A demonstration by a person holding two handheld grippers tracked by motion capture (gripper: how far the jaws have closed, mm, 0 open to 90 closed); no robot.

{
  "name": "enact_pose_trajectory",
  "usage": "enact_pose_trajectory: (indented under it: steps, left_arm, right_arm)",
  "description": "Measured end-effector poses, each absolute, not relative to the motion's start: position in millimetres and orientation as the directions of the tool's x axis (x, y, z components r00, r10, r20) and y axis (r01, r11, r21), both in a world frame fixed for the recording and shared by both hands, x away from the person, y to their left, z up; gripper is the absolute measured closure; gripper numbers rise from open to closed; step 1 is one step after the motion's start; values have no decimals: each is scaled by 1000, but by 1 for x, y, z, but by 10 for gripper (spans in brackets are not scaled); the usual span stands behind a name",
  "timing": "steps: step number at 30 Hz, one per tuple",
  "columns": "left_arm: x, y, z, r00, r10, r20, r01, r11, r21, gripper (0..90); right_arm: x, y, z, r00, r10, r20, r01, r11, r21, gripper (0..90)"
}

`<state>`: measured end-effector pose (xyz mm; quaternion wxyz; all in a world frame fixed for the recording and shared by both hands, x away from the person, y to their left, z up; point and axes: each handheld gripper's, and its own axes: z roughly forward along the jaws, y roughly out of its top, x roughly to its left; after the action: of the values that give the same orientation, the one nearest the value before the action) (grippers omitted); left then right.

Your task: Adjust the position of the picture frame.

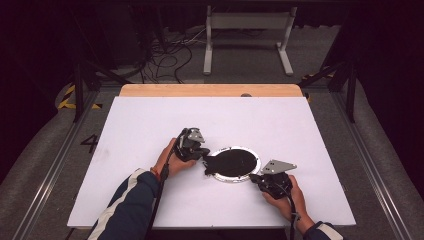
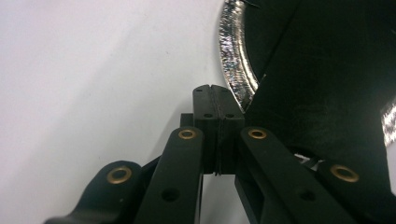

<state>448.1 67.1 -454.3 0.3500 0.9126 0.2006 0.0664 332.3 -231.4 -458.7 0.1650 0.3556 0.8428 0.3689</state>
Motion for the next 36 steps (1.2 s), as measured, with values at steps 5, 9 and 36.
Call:
enact_pose_trajectory:
  steps: [5,9,36]
  left_arm:
    - [438,78,-455,915,402,-38,322,-670,669,900]
    - [429,83,-455,925,379,-37,308,-687,659,900]
    - [391,94,-462,930,348,-121,328,-633,701,899]
  right_arm:
    - [343,-230,-459,-674,739,-7,493,457,741,900]
    - [351,-224,-458,-662,749,-25,494,462,736,900]
    - [353,-215,-457,-695,719,18,507,472,722,900]
